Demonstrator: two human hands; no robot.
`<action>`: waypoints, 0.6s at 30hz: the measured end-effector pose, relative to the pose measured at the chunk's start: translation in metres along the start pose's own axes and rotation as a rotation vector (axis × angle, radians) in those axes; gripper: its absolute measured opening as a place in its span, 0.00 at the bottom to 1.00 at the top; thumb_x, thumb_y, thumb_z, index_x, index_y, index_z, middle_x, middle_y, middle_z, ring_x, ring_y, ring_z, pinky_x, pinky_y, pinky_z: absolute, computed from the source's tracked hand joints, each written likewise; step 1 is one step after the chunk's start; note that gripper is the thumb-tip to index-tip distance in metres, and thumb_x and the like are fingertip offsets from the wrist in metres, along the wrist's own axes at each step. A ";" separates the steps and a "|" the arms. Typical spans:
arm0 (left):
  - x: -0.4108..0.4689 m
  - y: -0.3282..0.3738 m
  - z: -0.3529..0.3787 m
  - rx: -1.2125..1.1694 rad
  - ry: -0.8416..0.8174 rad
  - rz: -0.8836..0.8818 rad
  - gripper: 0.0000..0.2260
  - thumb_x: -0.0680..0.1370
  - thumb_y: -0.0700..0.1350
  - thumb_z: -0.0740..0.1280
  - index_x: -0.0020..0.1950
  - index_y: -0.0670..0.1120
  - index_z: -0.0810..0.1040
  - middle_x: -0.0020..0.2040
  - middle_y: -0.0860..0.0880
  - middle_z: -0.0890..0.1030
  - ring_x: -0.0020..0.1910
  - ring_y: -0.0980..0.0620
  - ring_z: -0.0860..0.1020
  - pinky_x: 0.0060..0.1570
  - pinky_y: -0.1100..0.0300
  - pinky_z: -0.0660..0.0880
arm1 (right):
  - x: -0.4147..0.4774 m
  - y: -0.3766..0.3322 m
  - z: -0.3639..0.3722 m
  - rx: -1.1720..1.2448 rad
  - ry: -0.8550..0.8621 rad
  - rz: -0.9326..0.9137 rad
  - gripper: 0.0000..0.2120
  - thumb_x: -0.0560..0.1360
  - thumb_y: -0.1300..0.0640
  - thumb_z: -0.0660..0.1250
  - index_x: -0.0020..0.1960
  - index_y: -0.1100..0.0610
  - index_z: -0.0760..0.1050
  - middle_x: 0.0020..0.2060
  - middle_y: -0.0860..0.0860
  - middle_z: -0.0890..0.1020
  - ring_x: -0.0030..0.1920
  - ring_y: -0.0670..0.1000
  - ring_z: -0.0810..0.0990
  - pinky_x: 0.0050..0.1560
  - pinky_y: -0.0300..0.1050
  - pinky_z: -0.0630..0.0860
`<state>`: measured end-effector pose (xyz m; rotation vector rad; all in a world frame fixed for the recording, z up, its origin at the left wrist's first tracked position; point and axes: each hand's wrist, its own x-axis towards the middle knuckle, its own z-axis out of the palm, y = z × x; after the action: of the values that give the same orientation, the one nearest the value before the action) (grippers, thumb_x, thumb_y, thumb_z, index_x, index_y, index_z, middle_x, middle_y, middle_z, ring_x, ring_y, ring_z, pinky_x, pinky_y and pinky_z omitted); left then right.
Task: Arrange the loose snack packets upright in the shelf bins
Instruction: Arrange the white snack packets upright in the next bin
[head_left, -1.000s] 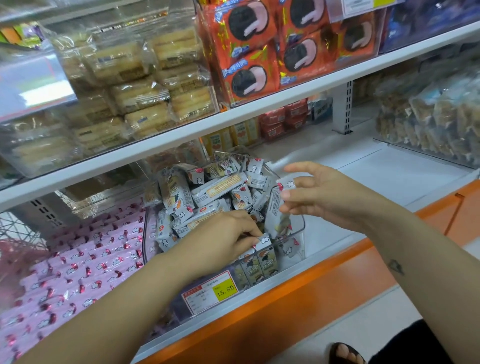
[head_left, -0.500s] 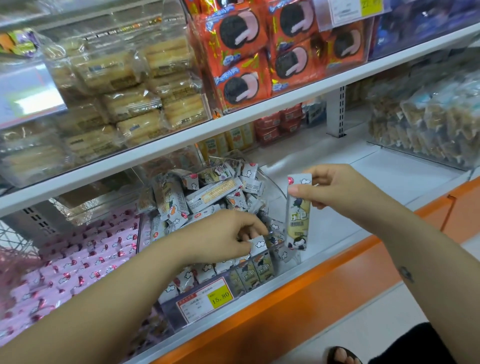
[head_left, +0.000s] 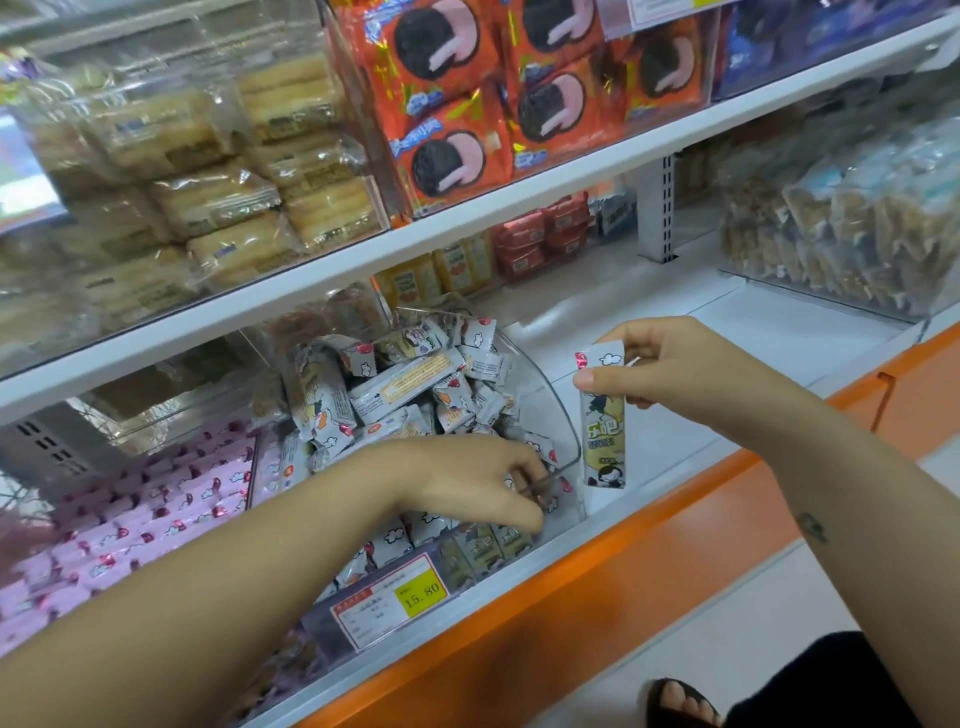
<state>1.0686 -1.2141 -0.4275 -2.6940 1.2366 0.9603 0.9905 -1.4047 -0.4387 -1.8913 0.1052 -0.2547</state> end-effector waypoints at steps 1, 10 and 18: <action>0.000 -0.002 0.001 -0.022 0.003 -0.002 0.21 0.67 0.60 0.65 0.59 0.58 0.72 0.57 0.57 0.77 0.55 0.55 0.76 0.59 0.53 0.73 | 0.001 0.001 0.000 -0.002 0.007 0.003 0.09 0.68 0.49 0.74 0.44 0.53 0.81 0.26 0.42 0.76 0.27 0.40 0.72 0.31 0.31 0.69; -0.001 -0.011 0.008 -0.103 -0.048 -0.029 0.30 0.73 0.54 0.71 0.71 0.57 0.60 0.68 0.55 0.68 0.61 0.55 0.70 0.60 0.61 0.67 | 0.001 0.000 0.004 0.009 -0.002 -0.012 0.07 0.68 0.51 0.74 0.43 0.53 0.81 0.33 0.48 0.80 0.30 0.43 0.75 0.31 0.32 0.72; 0.004 -0.012 0.013 -0.108 -0.047 -0.049 0.34 0.72 0.56 0.71 0.72 0.58 0.54 0.70 0.50 0.67 0.65 0.50 0.70 0.65 0.54 0.69 | -0.001 -0.003 0.006 0.029 0.049 -0.035 0.08 0.68 0.52 0.74 0.45 0.54 0.81 0.30 0.45 0.79 0.28 0.41 0.73 0.28 0.30 0.69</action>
<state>1.0727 -1.2051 -0.4433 -2.7501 1.1374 1.1081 0.9907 -1.3986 -0.4382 -1.8595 0.1006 -0.3247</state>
